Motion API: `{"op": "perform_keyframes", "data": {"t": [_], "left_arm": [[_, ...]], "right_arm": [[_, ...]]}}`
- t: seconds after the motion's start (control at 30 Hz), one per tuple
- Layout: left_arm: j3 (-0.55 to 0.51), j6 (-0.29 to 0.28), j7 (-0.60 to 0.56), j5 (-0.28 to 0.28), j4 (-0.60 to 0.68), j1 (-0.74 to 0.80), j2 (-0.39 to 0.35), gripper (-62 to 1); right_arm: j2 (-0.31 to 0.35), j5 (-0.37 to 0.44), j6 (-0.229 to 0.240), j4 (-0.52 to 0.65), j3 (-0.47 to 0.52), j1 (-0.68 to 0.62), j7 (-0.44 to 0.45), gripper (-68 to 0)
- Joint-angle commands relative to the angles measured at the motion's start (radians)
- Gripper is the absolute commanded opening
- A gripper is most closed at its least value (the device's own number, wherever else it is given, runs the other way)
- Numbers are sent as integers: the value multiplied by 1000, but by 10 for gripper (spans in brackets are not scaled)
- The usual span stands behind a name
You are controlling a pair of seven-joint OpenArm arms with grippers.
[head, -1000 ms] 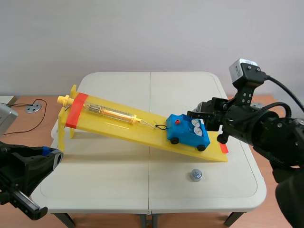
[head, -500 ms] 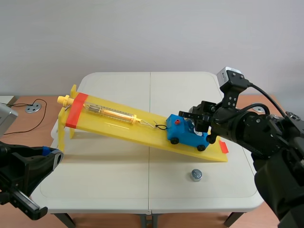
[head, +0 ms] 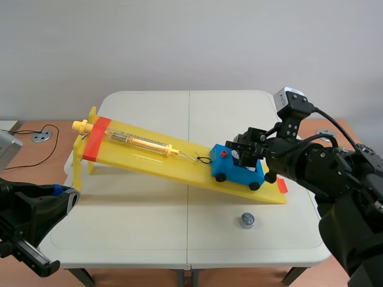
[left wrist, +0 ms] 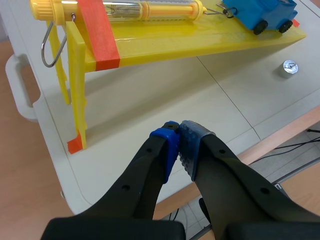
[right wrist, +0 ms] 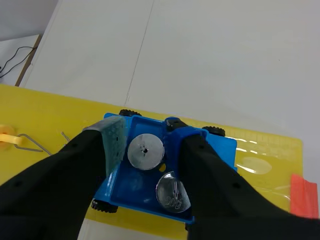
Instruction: Place the four metal weights on the blue cart on the ramp.
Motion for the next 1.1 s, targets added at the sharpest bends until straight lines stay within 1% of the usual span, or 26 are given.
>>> {"op": "perform_keyframes", "data": {"t": [0.0, 0.07, 0.2, 0.27, 0.3, 0.37, 0.4, 0.77, 0.97, 1.07], "left_arm": [[-14, -25, -107, -74, 64, -19, 0, -569], [-14, -25, -107, -74, 64, -19, 0, -569], [-14, -25, -107, -74, 64, -19, 0, -569], [-14, -25, -107, -74, 64, -19, 0, -569], [-14, -25, -107, -74, 64, -19, 0, -569], [-14, -25, -107, -74, 64, -19, 0, -569], [-14, -25, -107, -74, 64, -19, 0, -569], [-14, -25, -107, -74, 64, -19, 0, -569], [-14, -25, -107, -74, 64, -19, 0, -569], [-14, -25, -107, -74, 64, -19, 0, -569]], "right_arm": [[0, 60, 23, 95, 5, 117, 171, -453], [3, 60, 54, 114, 32, 117, 166, -452], [26, 69, 148, 179, 83, 100, 115, -452], [50, 75, 186, 225, 95, 75, 97, -452], [64, 75, 201, 250, 95, 58, 94, -452], [96, 75, 216, 299, 95, 19, 93, -452], [113, 75, 222, 324, 95, -3, 93, -452], [284, 75, 222, 579, 102, -276, 86, -452], [324, 75, 222, 691, 142, -428, 71, -452], [336, 75, 221, 716, 153, -492, 58, -453]]}}
